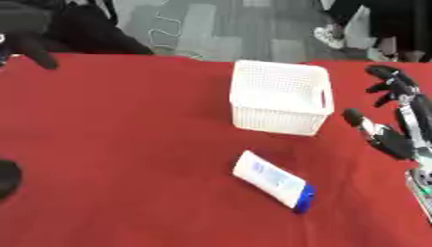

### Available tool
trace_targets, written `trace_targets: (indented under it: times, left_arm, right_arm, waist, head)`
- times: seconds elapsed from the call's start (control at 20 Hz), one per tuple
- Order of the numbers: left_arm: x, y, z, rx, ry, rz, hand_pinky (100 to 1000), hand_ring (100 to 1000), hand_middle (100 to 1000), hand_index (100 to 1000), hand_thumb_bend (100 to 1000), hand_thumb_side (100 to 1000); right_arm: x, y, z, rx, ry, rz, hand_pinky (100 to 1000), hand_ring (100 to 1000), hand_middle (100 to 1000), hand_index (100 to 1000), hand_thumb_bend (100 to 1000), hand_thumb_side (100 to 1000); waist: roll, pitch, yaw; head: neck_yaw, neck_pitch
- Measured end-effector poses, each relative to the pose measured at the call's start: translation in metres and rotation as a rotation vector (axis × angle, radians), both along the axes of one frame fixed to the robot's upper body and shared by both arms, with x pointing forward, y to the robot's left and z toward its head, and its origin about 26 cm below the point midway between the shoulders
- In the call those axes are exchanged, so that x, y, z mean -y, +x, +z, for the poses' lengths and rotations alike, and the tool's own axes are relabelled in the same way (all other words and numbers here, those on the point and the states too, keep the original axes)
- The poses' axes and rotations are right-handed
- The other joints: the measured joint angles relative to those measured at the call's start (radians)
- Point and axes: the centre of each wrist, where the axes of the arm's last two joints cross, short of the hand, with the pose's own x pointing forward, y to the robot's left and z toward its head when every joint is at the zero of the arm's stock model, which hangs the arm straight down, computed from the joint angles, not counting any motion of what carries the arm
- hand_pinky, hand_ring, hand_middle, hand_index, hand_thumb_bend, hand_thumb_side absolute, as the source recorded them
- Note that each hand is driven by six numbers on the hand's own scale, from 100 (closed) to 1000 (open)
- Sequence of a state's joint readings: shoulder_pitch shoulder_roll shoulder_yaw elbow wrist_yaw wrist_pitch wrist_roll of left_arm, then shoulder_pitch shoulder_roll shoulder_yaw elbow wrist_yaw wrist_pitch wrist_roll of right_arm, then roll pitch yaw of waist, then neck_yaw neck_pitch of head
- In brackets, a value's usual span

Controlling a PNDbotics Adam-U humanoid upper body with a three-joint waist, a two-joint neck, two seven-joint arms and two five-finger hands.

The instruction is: Pick up objects on the table and place them in the box.

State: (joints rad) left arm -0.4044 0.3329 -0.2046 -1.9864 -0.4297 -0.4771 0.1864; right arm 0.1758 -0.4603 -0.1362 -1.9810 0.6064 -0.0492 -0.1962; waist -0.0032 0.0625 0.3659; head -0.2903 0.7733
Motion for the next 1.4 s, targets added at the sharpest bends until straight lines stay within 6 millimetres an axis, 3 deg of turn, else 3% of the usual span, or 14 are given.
trace_targets:
  times: [0.5, 0.75, 0.9, 0.95, 1.1, 1.25, 1.4]
  left_arm:
    - [0.000, 0.000, 0.000, -0.001, 0.001, 0.000, 639, 431, 662, 797, 562, 1000]
    - [0.000, 0.000, 0.000, -0.002, 0.002, 0.001, 639, 430, 662, 797, 562, 1000]
    - [0.000, 0.000, 0.000, -0.003, 0.002, 0.002, 638, 429, 662, 798, 559, 1000]
    - [0.000, 0.000, 0.000, -0.003, 0.002, 0.002, 638, 427, 663, 797, 557, 1000]
    - [-0.001, 0.000, -0.002, -0.009, 0.004, 0.004, 638, 426, 663, 797, 554, 1000]
    - [-0.003, -0.001, -0.003, -0.012, 0.014, 0.008, 638, 426, 663, 798, 554, 1000]
    - [-0.003, -0.001, -0.005, -0.021, 0.015, 0.011, 638, 428, 663, 798, 558, 1000]
  right_arm:
    - [0.000, 0.000, 0.000, -0.002, 0.001, 0.003, 494, 654, 853, 893, 774, 940]
    - [-0.003, 0.000, -0.002, -0.048, 0.000, 0.037, 499, 646, 846, 923, 852, 883]
    - [-0.008, -0.002, -0.007, -0.134, -0.021, 0.082, 508, 655, 868, 926, 928, 879]
    - [-0.010, -0.003, -0.010, -0.165, -0.033, 0.093, 519, 665, 872, 925, 994, 894]
    - [-0.016, -0.003, -0.013, -0.232, -0.076, 0.107, 537, 675, 861, 900, 1000, 908]
    - [-0.020, -0.003, -0.015, -0.286, -0.136, 0.095, 350, 650, 860, 862, 1000, 923]
    - [-0.023, -0.001, -0.015, -0.318, -0.217, 0.061, 347, 663, 834, 837, 1000, 908]
  waist:
    - [0.001, -0.003, 0.000]
    - [0.001, -0.003, 0.001]
    - [0.001, -0.002, 0.007]
    - [0.001, -0.002, 0.007]
    - [0.000, -0.004, 0.006]
    - [-0.002, -0.008, 0.006]
    - [-0.004, -0.012, 0.006]
  head:
    - [0.000, 0.000]
    - [0.001, 0.000]
    - [0.006, 0.000]
    - [0.010, 0.000]
    - [0.011, 0.000]
    - [0.013, 0.000]
    - [0.020, 0.000]
